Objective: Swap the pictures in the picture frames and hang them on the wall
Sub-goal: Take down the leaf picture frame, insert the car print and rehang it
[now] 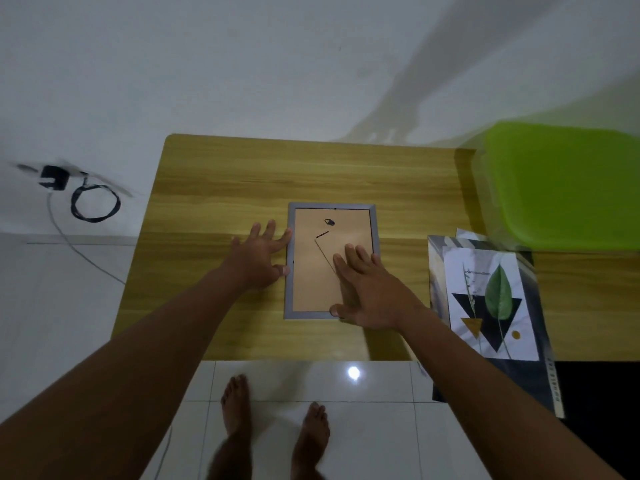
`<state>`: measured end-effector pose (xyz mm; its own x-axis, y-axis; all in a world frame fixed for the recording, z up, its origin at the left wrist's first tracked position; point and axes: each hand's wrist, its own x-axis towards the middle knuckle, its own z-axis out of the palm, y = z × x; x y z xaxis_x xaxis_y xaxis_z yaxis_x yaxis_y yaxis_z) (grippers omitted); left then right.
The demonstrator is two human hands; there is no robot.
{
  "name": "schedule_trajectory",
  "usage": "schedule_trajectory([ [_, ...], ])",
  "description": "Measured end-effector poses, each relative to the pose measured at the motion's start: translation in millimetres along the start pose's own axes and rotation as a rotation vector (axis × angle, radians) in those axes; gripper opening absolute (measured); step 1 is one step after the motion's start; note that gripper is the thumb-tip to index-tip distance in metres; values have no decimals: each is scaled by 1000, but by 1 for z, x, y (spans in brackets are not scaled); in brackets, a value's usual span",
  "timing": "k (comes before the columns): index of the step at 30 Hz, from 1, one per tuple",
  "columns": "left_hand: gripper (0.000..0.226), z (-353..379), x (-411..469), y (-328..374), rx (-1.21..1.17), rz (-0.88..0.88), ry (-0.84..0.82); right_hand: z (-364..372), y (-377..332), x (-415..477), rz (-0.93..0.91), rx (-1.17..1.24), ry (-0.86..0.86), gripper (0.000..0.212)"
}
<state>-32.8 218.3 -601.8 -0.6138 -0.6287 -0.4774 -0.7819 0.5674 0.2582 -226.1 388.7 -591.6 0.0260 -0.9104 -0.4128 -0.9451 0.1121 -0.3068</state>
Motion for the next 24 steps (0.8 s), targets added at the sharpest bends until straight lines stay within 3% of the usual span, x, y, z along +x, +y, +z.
schedule_trajectory([
  [24,79,1,-1,0,-3,0,7,-8,-14,3,90,76,-37,97],
])
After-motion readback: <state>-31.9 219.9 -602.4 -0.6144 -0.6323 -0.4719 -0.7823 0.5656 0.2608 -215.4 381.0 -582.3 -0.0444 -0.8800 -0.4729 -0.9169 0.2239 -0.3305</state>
